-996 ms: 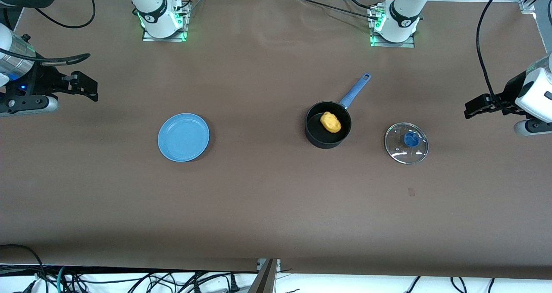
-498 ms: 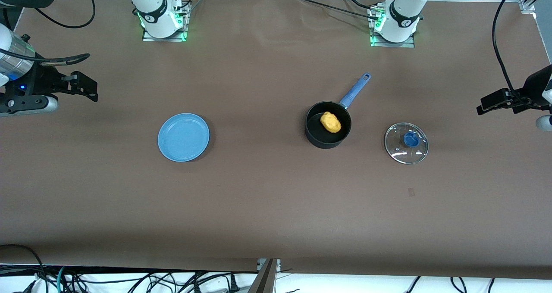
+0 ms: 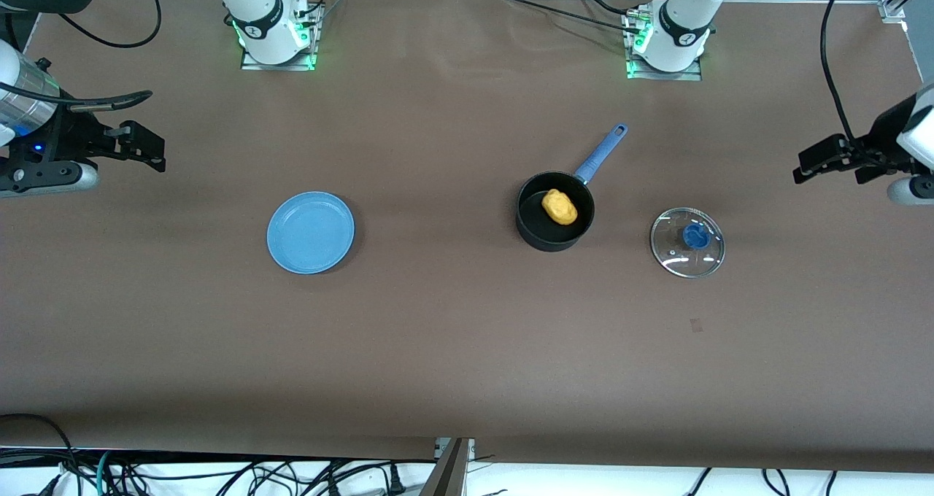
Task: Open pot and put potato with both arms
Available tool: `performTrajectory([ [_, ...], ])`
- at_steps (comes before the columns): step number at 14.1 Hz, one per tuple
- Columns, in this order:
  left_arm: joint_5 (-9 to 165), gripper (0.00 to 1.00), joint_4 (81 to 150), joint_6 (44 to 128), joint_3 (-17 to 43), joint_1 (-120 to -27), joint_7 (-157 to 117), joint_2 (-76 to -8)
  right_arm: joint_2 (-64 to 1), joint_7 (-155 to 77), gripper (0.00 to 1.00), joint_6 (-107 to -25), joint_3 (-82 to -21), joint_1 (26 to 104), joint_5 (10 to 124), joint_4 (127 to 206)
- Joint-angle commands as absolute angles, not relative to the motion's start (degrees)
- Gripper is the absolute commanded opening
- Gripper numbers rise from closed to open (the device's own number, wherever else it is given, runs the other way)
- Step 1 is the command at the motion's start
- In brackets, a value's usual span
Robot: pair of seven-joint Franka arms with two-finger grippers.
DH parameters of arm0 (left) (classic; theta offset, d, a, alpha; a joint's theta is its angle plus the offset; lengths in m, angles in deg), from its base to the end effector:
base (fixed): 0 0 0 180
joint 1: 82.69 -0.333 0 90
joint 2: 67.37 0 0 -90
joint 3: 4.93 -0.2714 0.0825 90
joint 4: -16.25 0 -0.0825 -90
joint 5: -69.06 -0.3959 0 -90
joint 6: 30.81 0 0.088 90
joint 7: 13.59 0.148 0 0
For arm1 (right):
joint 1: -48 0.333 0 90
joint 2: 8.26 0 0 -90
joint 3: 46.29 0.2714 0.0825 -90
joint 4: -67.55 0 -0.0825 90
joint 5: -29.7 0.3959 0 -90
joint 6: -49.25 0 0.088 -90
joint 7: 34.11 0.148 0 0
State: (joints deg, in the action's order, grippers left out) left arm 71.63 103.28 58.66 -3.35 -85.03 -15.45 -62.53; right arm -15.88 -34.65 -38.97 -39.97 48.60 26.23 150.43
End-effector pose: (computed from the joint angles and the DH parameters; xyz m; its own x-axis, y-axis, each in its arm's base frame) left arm 0.5852 0.0016 0.5146 0.9980 0.0452 -0.0433 0.0472 -0.9978 0.0458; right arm 0.5934 0.0595 0.5193 0.9911 0.1275 -0.0394 0.1292 -0.9906 0.0456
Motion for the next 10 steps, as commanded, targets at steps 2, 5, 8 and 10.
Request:
performTrajectory([
  [2,71.96,1.0,106.34,60.94,-5.46,-83.66,-14.38,-64.65,-15.38,-35.43,1.0,-39.43,-39.69,48.09,26.19,150.87],
  [5,71.87,1.0,105.81,61.03,-5.28,-84.01,-14.29,-64.12,-15.38,-35.43,1.0,-39.43,-39.69,48.09,26.27,150.87],
  [8,71.87,1.0,104.58,60.95,-5.19,-83.92,-14.64,-62.98,-15.38,-35.43,1.0,-39.43,-39.69,47.92,26.19,150.87],
  [10,71.79,1.0,103.09,60.95,-5.1,-83.75,-14.64,-61.58,-15.38,-35.43,1.0,-39.43,-39.69,47.92,26.19,150.87],
])
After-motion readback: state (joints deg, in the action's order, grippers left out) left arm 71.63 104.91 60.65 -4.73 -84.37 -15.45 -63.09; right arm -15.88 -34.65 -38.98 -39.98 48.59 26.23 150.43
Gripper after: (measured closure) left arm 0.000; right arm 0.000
